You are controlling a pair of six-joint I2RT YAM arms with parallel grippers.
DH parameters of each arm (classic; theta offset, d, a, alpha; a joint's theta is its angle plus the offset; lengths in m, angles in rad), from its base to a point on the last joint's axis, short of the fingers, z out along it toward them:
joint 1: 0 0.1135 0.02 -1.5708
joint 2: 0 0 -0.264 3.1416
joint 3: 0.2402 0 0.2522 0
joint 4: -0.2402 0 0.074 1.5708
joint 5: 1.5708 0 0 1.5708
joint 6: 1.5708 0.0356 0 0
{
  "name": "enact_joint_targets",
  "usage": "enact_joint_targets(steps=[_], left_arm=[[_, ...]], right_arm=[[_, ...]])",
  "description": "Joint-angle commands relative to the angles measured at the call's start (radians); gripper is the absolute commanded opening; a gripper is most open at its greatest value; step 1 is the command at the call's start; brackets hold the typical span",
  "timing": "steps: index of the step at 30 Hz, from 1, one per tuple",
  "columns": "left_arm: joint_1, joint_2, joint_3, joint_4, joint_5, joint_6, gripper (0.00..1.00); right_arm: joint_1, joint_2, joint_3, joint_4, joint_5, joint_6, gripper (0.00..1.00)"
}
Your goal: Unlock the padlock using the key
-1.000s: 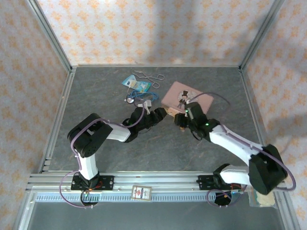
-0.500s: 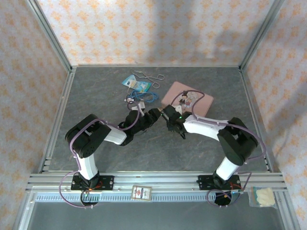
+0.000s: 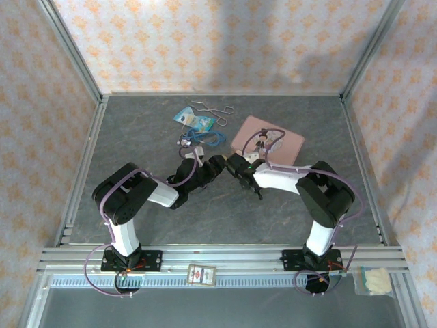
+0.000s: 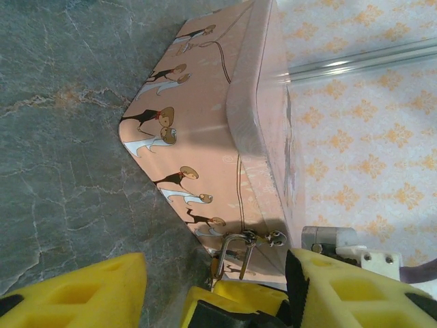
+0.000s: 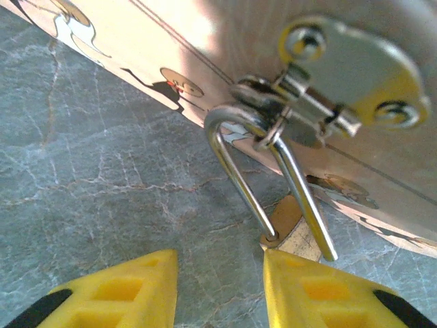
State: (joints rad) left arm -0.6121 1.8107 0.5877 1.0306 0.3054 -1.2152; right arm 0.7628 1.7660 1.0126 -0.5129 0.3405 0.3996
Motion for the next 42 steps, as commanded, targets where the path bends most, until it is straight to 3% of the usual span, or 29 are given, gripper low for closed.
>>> enact_joint_targets(steps=[1,8,22,34,42], left_arm=[[0.012,-0.019,-0.013,0.055,-0.015,-0.012,0.54],[0.015,-0.011,0.002,0.051,-0.004,-0.014,0.54],[0.019,-0.024,0.005,0.026,-0.005,-0.001,0.54],[0.021,-0.022,0.013,0.025,-0.003,-0.001,0.54],[0.021,-0.024,0.004,0.036,-0.005,-0.005,0.54]], right_arm=[[0.009,-0.046,0.021,-0.032,0.013,-0.006,0.38],[0.007,-0.151,-0.046,-0.006,0.046,-0.028,0.43],[-0.028,-0.001,-0.046,0.060,0.175,-0.111,0.45],[-0.077,0.018,-0.088,0.165,0.071,-0.187,0.37],[-0.094,0.008,-0.094,0.184,-0.068,-0.221,0.30]])
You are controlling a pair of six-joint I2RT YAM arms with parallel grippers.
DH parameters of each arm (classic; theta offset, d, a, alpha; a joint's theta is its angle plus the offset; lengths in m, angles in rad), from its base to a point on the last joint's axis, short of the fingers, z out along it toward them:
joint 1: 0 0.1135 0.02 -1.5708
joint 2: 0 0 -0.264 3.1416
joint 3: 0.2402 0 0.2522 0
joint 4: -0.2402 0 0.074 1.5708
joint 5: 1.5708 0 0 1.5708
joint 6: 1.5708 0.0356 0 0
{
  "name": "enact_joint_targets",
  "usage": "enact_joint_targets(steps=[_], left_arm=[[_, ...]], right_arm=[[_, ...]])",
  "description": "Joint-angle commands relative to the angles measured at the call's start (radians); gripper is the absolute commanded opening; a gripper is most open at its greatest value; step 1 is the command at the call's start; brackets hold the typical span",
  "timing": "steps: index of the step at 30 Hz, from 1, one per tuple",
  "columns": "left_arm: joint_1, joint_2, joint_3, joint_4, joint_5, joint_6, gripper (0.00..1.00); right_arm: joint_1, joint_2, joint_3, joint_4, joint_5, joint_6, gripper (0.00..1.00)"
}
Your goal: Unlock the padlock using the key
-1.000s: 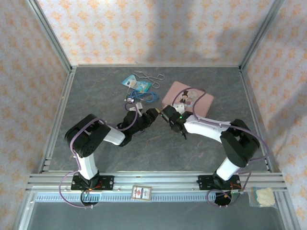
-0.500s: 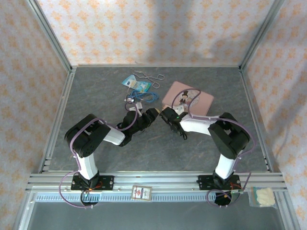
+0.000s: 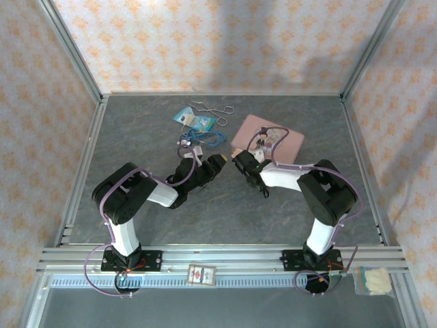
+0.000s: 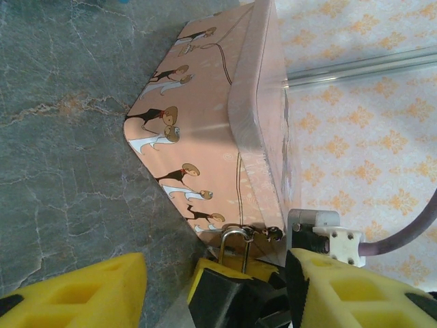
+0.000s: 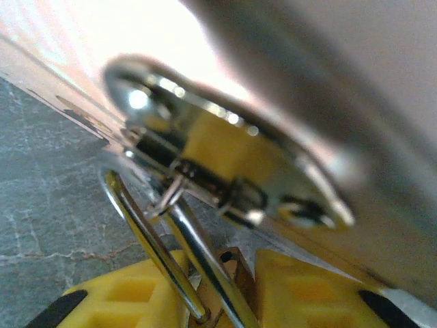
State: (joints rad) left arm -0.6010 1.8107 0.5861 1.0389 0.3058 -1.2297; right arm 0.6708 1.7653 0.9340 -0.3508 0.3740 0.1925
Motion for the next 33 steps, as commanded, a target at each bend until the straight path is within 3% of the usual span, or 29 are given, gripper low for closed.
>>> enact_joint_targets(steps=[1,4,11,16,23,28,33], left_arm=[[0.012,-0.022,0.004,0.032,-0.003,0.009,0.54],[0.013,-0.023,-0.001,0.041,0.000,0.006,0.54],[0.019,-0.030,-0.026,0.065,-0.003,-0.002,0.54],[0.021,-0.022,-0.029,0.078,-0.003,-0.003,0.54],[0.021,0.007,-0.023,0.119,0.021,0.001,0.51],[0.002,0.056,0.000,0.193,0.018,0.032,0.44],[-0.030,0.143,0.058,0.244,0.015,0.044,0.43]], right_arm=[[-0.008,0.004,-0.015,0.028,-0.130,-0.017,0.29],[-0.026,-0.017,-0.017,0.042,-0.201,-0.023,0.22],[-0.028,-0.052,0.001,0.014,-0.183,-0.080,0.01],[-0.031,-0.077,0.021,0.011,-0.228,-0.239,0.00],[-0.060,0.016,0.120,-0.049,-0.303,-0.380,0.00],[-0.123,0.074,0.188,-0.128,-0.513,-0.376,0.00],[-0.154,0.043,0.180,-0.136,-0.687,-0.351,0.00]])
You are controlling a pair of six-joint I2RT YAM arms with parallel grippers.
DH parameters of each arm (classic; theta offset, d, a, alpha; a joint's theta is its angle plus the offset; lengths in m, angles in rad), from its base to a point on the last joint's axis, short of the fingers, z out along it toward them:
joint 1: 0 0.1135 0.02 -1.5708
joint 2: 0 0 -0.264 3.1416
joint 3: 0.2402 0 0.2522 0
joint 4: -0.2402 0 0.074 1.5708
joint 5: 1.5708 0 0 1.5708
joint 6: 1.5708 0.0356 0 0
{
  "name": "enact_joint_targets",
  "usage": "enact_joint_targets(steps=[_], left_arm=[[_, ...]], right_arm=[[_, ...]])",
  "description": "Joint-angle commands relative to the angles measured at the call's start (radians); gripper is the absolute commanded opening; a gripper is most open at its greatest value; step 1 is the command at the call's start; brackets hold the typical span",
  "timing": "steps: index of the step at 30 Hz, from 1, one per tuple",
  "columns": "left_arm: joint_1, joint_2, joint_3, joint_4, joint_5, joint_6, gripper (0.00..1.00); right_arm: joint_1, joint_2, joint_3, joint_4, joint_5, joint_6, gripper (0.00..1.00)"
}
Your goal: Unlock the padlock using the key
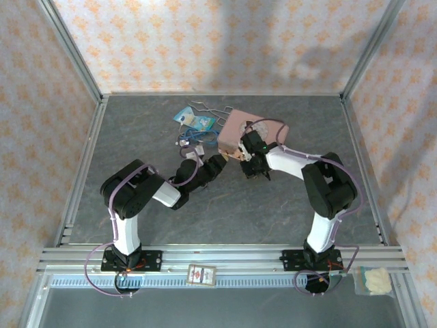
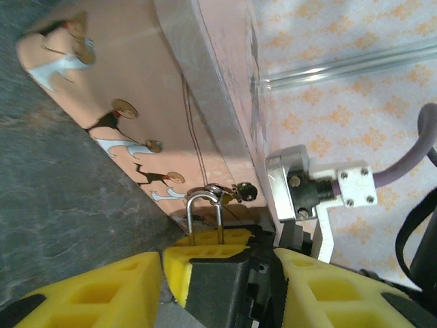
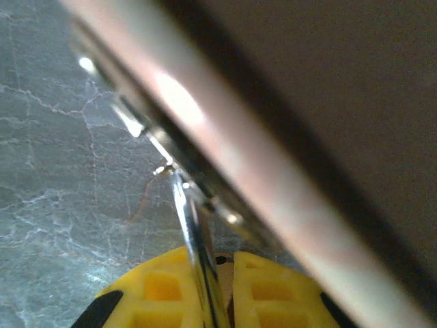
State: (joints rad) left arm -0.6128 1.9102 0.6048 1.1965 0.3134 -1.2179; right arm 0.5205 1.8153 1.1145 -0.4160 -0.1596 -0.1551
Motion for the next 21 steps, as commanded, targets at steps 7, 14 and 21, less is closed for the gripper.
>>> enact_joint_targets(steps=[7,14,21], left_arm=[[-0.055,0.124,0.118,0.103,0.008,0.048,0.44],[-0.066,0.179,0.159,0.104,0.001,0.046,0.44],[-0.080,0.223,0.180,0.089,0.001,0.046,0.35]], right_arm=[[-0.037,-0.052,-0.039,-0.051,-0.320,0.009,0.00],[-0.043,-0.088,-0.057,-0.046,-0.393,0.007,0.00],[-0.069,-0.125,-0.088,-0.010,-0.456,0.028,0.00]])
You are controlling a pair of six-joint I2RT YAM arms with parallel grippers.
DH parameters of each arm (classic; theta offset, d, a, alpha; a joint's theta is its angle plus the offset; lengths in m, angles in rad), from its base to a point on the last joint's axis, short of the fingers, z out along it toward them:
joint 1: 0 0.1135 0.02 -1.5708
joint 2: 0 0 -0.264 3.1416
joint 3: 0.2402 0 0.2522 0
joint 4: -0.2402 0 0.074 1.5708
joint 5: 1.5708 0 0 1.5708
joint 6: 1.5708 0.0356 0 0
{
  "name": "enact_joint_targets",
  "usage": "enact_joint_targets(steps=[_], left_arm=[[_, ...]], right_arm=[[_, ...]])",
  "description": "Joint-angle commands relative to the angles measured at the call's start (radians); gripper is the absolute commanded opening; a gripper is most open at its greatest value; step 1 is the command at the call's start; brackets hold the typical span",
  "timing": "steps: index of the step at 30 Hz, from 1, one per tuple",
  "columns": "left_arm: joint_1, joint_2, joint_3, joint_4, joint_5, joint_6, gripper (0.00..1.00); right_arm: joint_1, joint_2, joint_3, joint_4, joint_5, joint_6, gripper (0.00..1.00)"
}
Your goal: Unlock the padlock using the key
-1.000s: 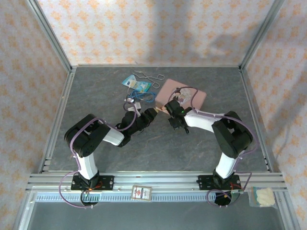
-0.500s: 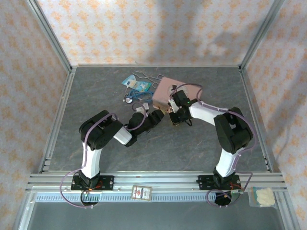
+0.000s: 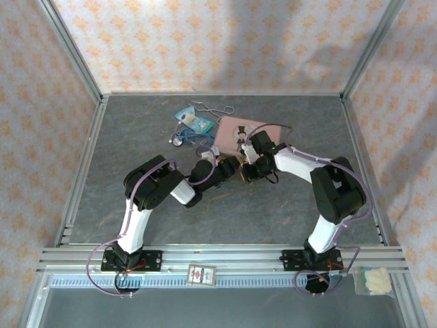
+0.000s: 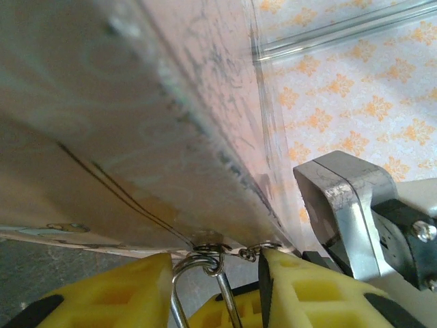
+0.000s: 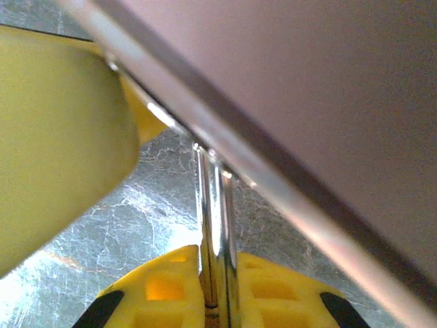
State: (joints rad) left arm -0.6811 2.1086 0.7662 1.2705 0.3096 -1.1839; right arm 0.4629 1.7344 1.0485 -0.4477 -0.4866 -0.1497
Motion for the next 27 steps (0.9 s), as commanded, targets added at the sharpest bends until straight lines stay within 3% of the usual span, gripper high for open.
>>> enact_joint_targets(steps=[1,13,19,20,24,27], left_arm=[[-0.012,0.026,0.018,0.016,0.005,0.012,0.34],[-0.042,0.034,-0.020,0.018,-0.001,-0.018,0.33],[-0.027,-0.003,-0.046,-0.005,-0.022,0.006,0.34],[-0.016,-0.006,-0.047,-0.011,-0.016,0.013,0.34],[0.022,-0.023,-0.053,-0.009,0.002,0.020,0.36],[0.026,-0.062,-0.058,-0.046,-0.001,0.045,0.37]], right_arm=[[-0.018,-0.049,-0.028,0.029,-0.138,0.029,0.00],[-0.036,-0.064,-0.057,0.074,-0.207,0.062,0.00],[-0.036,-0.053,-0.065,0.039,-0.091,0.094,0.00],[-0.036,-0.058,-0.076,0.040,-0.074,0.104,0.05],[-0.036,-0.123,-0.115,0.064,-0.044,0.150,0.43],[-0.035,-0.221,-0.116,0.067,0.001,0.182,0.53]])
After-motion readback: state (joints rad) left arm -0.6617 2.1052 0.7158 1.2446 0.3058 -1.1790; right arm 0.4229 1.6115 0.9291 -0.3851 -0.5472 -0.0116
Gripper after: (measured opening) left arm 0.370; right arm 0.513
